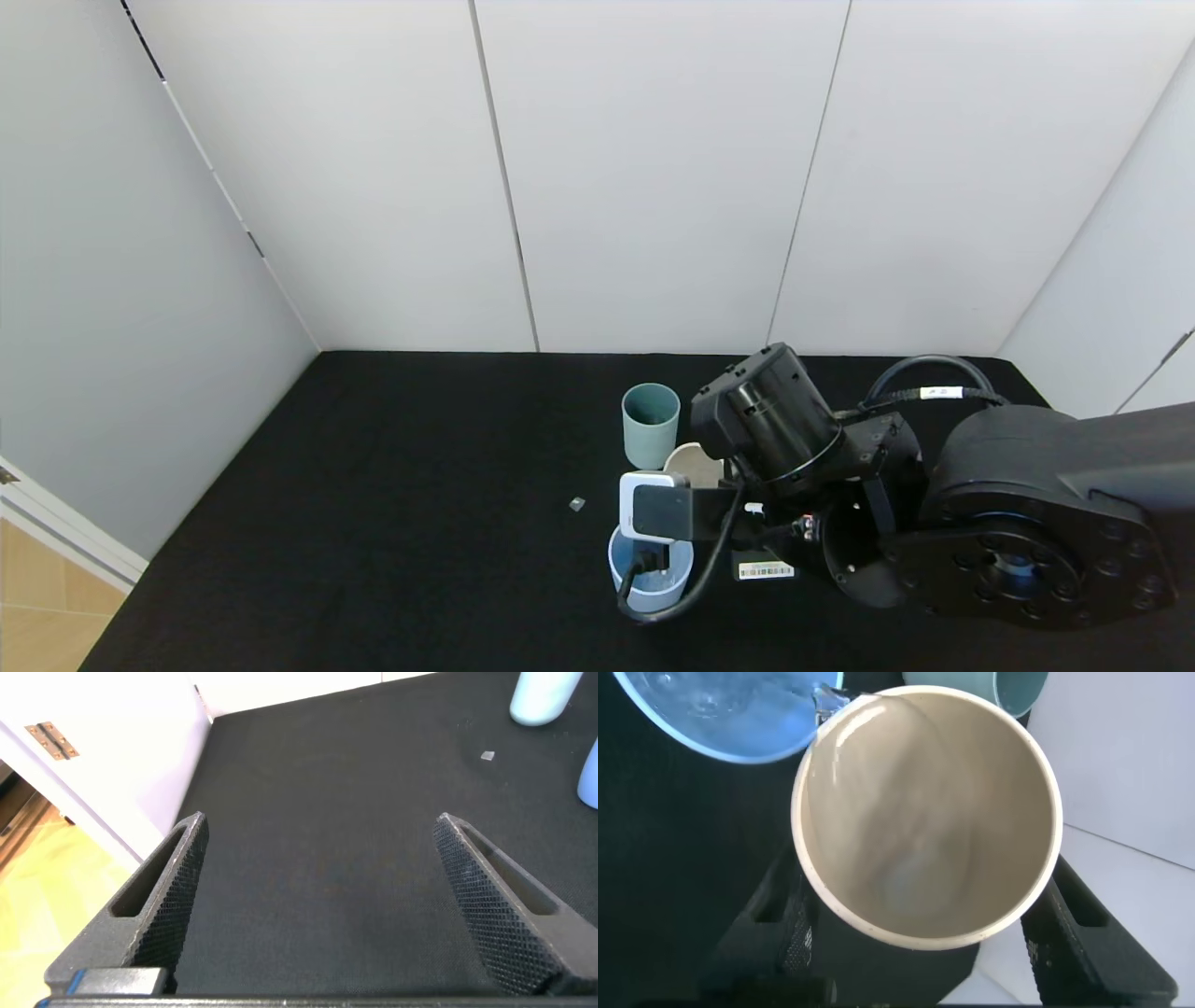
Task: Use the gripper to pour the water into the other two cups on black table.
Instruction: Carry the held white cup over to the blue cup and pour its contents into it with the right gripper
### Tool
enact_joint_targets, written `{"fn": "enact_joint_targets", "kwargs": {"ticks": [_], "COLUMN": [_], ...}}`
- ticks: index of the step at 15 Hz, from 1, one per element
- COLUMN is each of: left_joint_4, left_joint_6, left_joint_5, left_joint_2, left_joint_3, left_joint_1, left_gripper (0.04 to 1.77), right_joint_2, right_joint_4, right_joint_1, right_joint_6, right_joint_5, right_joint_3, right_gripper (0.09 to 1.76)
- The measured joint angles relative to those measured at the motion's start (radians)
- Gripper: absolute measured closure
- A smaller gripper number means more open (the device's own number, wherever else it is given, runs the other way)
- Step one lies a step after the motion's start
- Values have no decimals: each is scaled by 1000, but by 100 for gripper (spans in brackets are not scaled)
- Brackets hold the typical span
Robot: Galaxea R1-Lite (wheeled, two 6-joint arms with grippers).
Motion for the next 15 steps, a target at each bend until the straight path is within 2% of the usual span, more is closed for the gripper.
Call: {"fn": "enact_joint_targets", "kwargs": {"ticks": [15], "left_joint_4": [0], "left_joint_6": [0], "left_joint_5": [0], "left_joint_2": [0], "left_joint_3": [0], "left_joint_1": [0], "left_gripper": [9], "right_joint_2": [9], "right_joint_4": [54], "right_joint_1": [8], "right_joint_6": [-40], "right_joint_5": [-47], "right_joint_3": [-33], "right_gripper": [59]}}
